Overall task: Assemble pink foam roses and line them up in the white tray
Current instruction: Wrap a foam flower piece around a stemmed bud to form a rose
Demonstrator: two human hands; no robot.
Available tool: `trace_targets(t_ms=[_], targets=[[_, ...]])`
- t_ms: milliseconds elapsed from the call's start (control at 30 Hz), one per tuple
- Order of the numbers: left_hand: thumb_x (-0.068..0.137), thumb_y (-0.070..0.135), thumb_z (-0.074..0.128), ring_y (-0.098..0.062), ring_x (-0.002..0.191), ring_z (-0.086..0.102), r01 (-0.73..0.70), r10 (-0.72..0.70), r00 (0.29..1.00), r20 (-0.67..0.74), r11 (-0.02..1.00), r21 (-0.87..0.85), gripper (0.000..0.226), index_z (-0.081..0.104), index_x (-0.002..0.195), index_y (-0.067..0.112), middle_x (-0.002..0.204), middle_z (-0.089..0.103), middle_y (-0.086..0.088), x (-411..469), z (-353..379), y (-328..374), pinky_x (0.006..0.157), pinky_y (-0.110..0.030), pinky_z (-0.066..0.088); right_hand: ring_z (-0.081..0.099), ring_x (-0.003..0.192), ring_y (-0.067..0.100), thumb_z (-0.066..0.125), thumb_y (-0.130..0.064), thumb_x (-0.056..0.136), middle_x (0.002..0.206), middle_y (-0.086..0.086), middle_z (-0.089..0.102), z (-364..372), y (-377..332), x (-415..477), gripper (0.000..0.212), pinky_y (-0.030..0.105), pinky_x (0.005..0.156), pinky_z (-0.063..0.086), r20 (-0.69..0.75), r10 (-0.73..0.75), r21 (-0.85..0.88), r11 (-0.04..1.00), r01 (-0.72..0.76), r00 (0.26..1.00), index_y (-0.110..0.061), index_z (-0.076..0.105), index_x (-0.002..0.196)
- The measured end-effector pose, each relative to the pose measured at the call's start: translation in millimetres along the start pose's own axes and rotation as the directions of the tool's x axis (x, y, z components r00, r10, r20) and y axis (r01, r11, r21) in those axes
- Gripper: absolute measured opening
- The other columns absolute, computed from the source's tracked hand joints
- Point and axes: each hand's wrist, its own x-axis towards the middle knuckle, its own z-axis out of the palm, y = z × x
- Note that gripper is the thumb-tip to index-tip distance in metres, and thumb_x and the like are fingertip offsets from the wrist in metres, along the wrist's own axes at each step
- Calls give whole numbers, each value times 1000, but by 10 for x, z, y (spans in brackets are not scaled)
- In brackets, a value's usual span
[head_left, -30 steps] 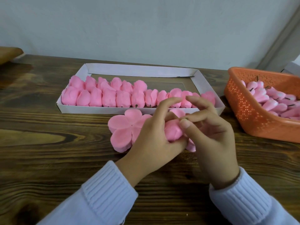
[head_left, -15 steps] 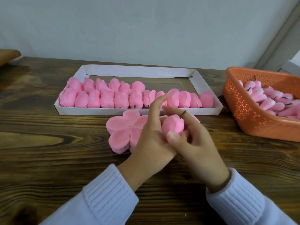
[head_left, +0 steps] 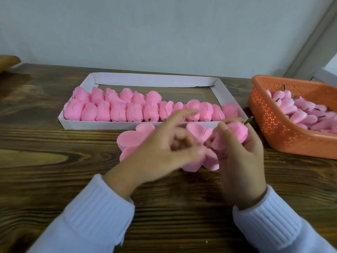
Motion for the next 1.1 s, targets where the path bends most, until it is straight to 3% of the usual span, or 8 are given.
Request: trace_targets(t_ms=[100, 167, 233, 400, 500, 600, 867, 1100], targets=[[87, 7, 64, -3, 52, 50, -11, -3, 932, -362, 999, -37, 29, 61, 106, 28, 58, 59, 9, 62, -178, 6, 55, -15, 44, 57, 64, 18, 74, -34, 70, 66, -1, 59, -36, 0, 32, 13, 34, 65, 49, 14, 19, -66, 998, -18, 1000, -27, 63, 74], [89, 1, 58, -3, 50, 49, 50, -34, 831, -555, 999, 15, 26, 63, 95, 26, 54, 57, 10, 88, -291, -42, 55, -15, 44, 60, 66, 15, 76, -33, 66, 69, -4, 62, -30, 4, 26, 17, 29, 63, 51, 49, 26, -79, 997, -22, 998, -30, 64, 76], [88, 4, 57, -2, 52, 50, 135, -36, 771, -636, 985, 107, 23, 63, 92, 26, 56, 59, 9, 81, -394, -95, 56, -16, 43, 62, 70, 15, 76, -27, 66, 74, -2, 65, -27, 14, 13, 19, 27, 65, 52, 98, 1, -151, 988, 14, 995, -28, 63, 80], [86, 8, 60, -1, 69, 55, 359, 19, 779, -627, 807, 470, 21, 61, 103, 20, 76, 61, 11, 32, -499, -187, 63, -17, 41, 63, 70, 8, 70, -14, 71, 74, -5, 66, -1, 51, -8, 18, 20, 64, 50, 124, 28, -201, 980, -3, 992, -31, 65, 77], [84, 10, 61, -24, 93, 61, 446, 48, 800, -598, 619, 647, 25, 64, 108, 16, 94, 67, 0, 7, -511, -261, 81, -42, 50, 59, 67, 6, 68, -12, 73, 71, -8, 63, -5, 47, -8, 17, 19, 59, 48, 109, 35, -195, 981, -14, 993, -29, 64, 76], [84, 23, 62, -28, 97, 59, 526, 23, 787, -616, 497, 690, 16, 67, 99, 21, 95, 69, -1, 6, -492, -298, 86, -46, 45, 60, 67, 5, 67, -13, 74, 71, -10, 63, -13, 46, -12, 17, 18, 58, 48, 108, 46, -182, 983, -26, 993, -30, 65, 78], [85, 32, 62, -23, 93, 56, 520, 65, 789, -611, 460, 720, 9, 61, 92, 27, 88, 64, 7, 17, -486, -360, 76, -36, 25, 58, 67, 5, 66, -13, 74, 70, -10, 61, -1, 45, -10, 17, 19, 59, 47, 125, 39, -216, 976, -11, 991, -30, 63, 76], [86, 27, 62, -25, 100, 54, 525, 86, 783, -616, 438, 729, 20, 60, 105, 24, 94, 61, 6, 26, -456, -366, 79, -38, 27, 58, 67, 7, 67, -15, 74, 70, -9, 61, -11, 64, -8, 15, 21, 60, 47, 127, 40, -239, 971, -8, 991, -29, 63, 76]])
